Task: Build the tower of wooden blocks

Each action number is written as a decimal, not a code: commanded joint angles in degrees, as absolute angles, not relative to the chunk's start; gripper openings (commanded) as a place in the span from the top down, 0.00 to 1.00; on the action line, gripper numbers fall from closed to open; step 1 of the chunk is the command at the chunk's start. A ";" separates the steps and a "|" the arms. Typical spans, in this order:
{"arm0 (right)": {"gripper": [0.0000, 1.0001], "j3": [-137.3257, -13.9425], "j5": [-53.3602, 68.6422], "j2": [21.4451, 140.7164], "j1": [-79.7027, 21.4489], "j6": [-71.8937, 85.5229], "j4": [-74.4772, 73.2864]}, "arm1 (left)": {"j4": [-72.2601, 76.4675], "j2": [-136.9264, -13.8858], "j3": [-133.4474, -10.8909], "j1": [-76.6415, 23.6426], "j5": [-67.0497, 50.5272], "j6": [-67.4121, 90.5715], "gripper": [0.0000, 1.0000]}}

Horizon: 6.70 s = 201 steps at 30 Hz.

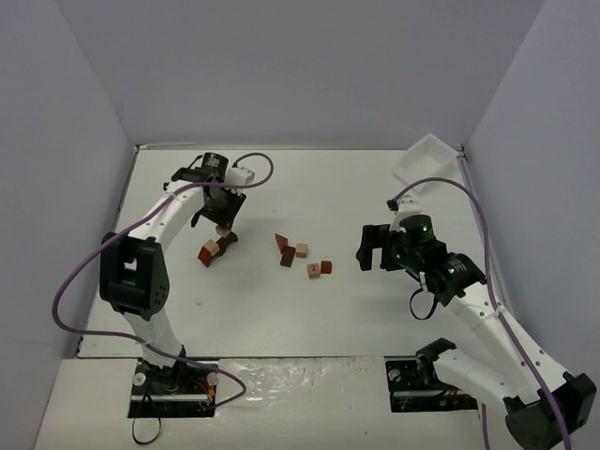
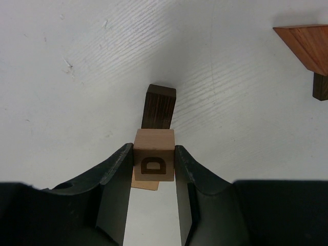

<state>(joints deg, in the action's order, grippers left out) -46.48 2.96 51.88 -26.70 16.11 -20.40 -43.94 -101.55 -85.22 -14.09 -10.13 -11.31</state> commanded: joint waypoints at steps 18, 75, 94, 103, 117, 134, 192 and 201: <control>0.01 -48.05 4.04 52.91 -26.72 14.97 -18.28 | -38.84 -101.16 -80.66 -11.25 -16.41 -17.74 1.00; 0.01 -47.81 4.48 53.26 -26.72 14.94 -18.28 | -37.52 -100.71 -77.31 -10.53 -15.83 -22.86 0.98; 0.01 -47.81 4.75 53.44 -26.72 14.94 -18.28 | -37.27 -100.29 -76.38 -10.02 -17.40 -23.11 0.94; 0.01 -47.72 4.69 53.44 -26.67 14.94 -18.28 | -37.35 -100.20 -75.89 -10.02 -17.40 -23.41 0.94; 0.01 -47.61 4.75 53.32 -26.72 14.85 -18.19 | -37.79 -100.08 -75.50 -9.67 -17.90 -23.52 0.94; 0.01 -47.51 4.83 53.04 -26.72 14.90 -18.19 | -38.14 -99.89 -75.06 -9.62 -17.80 -23.03 0.87; 0.01 -47.46 5.19 52.55 -26.72 15.03 -18.19 | -39.53 -99.03 -75.76 -9.59 -17.03 -20.29 0.47; 0.01 -48.05 5.27 52.85 -26.75 14.97 -18.19 | -39.32 -96.08 -81.33 -9.99 -13.90 -8.89 0.40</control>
<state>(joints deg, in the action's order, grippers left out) -46.48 4.58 53.09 -26.70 15.31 -20.40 -39.64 -101.50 -76.45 -10.04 -15.72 -16.60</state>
